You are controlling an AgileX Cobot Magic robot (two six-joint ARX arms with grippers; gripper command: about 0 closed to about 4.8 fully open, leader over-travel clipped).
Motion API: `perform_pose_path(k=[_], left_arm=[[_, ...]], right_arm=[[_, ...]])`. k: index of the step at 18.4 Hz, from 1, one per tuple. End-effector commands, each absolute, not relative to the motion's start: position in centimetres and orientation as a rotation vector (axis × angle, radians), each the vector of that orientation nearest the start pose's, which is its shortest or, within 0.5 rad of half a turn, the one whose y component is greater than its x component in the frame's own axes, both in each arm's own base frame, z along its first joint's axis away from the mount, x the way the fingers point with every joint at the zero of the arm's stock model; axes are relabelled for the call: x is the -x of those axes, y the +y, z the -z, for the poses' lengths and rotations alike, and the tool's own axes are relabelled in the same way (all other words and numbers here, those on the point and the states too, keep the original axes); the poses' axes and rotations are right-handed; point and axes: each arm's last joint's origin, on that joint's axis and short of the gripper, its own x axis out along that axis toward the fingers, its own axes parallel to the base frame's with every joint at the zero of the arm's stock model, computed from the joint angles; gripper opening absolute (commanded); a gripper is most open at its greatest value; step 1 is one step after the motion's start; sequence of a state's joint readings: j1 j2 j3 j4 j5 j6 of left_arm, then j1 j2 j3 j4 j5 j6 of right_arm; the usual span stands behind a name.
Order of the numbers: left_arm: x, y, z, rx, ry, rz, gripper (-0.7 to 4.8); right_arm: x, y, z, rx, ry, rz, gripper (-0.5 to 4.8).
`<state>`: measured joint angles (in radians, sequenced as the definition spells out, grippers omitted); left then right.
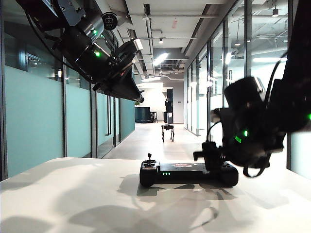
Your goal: Push the left joystick on the remote control sitting on the white table forward to make the robot dog walk in a straight line until it approaches the door.
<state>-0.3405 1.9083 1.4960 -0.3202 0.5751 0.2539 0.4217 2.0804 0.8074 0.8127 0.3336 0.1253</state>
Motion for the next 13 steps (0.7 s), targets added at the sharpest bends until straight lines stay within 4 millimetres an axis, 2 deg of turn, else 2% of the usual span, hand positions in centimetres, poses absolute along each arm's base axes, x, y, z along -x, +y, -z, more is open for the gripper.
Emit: perform_pose_path(k=[1,5,6,7,9,12,13], left_arm=[[-39.3,-15.6,-25.5,-0.138,0.616,0.967,-0.05],[-38.8,-15.4,-26.8,-0.12,0.597,0.957,-0.06],[-38.6,-15.4,-27.1,-0.106,0.598,0.952,-0.05],[-38.5,-15.3,-27.4,-0.094,0.601,0.946,-0.06],[-37.9,-15.0,-28.5,-0.109,0.592,0.904,-0.06],[-37.4,-14.8,-29.6,-0.113,0.574,0.871,-0.06],[-37.0,-14.5,-30.3,-0.124,0.565,0.842,-0.06]], right_arm=[[-33.3,13.9,-8.7,0.054,0.44,-0.055,3.09],[-32.8,13.7,-10.0,0.049,0.428,-0.054,3.03],[-32.6,13.6,-10.3,0.048,0.423,-0.055,2.85],[-32.4,13.5,-10.6,0.045,0.417,-0.055,2.46],[-31.6,13.2,-11.6,0.036,0.396,-0.056,1.06],[-31.0,12.9,-12.4,0.031,0.382,-0.058,0.05],[-30.9,12.9,-12.6,0.032,0.384,-0.058,-0.06]])
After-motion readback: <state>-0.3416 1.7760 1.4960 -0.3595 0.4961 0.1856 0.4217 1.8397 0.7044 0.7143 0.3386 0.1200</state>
